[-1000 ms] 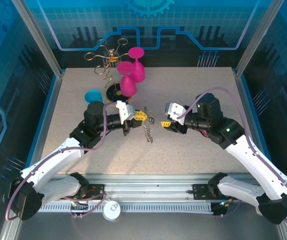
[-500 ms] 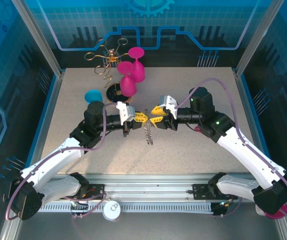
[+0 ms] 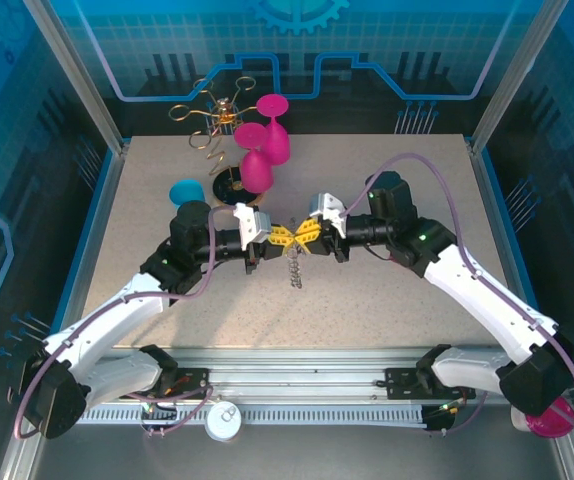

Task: Put the keys on the keyring

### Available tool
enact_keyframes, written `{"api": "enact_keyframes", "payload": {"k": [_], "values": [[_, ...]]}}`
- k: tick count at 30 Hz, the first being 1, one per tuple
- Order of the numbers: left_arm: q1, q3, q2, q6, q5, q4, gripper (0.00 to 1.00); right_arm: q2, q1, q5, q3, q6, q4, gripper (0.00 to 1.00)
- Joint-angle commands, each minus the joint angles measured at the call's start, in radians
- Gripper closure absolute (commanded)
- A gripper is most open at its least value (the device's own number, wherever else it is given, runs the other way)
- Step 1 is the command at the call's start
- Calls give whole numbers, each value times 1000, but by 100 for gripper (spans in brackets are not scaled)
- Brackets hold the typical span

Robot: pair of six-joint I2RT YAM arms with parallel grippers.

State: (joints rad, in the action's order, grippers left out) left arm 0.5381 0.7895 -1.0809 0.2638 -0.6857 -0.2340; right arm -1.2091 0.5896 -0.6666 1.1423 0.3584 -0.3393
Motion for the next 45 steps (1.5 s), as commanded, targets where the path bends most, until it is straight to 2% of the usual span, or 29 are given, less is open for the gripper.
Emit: {"api": "enact_keyframes", "payload": {"k": [1, 3, 8, 10, 14, 17, 25, 27, 28, 32, 33, 36, 37, 40, 45], "values": [[6, 32, -5, 6, -67, -66, 100, -35, 13, -43, 56, 67, -83, 90], [6, 34, -10, 1, -66, -72, 100, -54, 16, -58, 85, 104, -135, 100], [5, 35, -11, -7, 18, -34, 100, -78, 18, -41, 135, 178, -242, 100], [4, 40, -10, 7, 72, 7, 88, -82, 18, -25, 148, 197, -271, 100], [5, 111, -40, 83, 158, 204, 88, -108, 31, 22, 192, 243, -362, 100], [5, 145, -65, 118, 173, 280, 88, -143, 52, 50, 228, 275, -416, 100], [25, 190, -123, 211, 160, 404, 89, -202, 70, 46, 238, 250, -370, 100], [30, 191, -143, 237, 156, 425, 95, -214, 70, 39, 220, 239, -348, 100], [30, 188, -152, 241, 147, 424, 100, -214, 69, 37, 200, 228, -326, 100], [31, 107, -161, 198, 107, 270, 100, -184, 45, 14, 31, 108, -115, 100], [32, 62, -150, 174, 102, 180, 100, -167, 35, 11, -27, 74, -40, 97], [31, -52, -127, 119, 110, -47, 100, -110, 9, 13, -173, 24, 158, 63], [31, -68, -127, 113, 108, -77, 100, -95, -3, 4, -211, 12, 209, 57], [22, -108, -131, 99, 77, -159, 100, -73, -52, -55, -257, -2, 302, 53], [1, -143, -137, 106, -2, -203, 100, -58, -83, -79, -288, 83, 266, 52]]}}
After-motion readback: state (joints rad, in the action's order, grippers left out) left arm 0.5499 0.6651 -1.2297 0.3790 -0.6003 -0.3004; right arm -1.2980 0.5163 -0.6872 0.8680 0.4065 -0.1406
